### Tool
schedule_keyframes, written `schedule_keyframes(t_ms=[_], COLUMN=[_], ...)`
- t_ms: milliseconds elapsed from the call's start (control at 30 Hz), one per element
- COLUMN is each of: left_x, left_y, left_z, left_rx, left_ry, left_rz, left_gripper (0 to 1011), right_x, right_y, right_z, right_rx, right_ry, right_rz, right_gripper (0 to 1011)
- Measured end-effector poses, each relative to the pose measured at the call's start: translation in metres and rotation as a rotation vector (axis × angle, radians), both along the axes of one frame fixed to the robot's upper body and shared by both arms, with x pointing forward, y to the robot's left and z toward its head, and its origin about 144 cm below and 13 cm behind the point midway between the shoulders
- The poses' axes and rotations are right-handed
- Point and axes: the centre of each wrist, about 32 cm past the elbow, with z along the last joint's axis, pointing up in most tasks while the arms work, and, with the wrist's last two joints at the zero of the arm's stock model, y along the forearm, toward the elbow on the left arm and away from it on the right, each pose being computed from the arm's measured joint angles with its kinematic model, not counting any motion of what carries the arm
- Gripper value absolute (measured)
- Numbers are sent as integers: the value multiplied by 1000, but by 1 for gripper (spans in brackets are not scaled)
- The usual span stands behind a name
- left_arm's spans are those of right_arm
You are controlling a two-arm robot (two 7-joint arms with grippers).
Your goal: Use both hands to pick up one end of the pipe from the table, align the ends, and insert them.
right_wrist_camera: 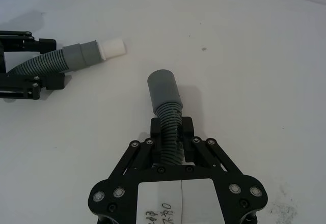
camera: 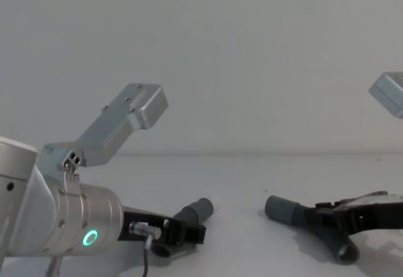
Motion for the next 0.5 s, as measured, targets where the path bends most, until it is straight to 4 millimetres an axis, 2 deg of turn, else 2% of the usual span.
schedule_keyframes(t_ms=[433, 500], left_x=[0, 0], left_y=[0, 0], left_z=[0, 0], left_rx=[1, 1], left_ry=[3, 3], left_rz=[-1, -1], left_gripper=[732, 768], right_x=[0, 0], right_y=[0, 0], right_z=[0, 0], right_rx=[0, 0], right_ry=[0, 0], right_rz=[0, 0], right_gripper=[226, 226])
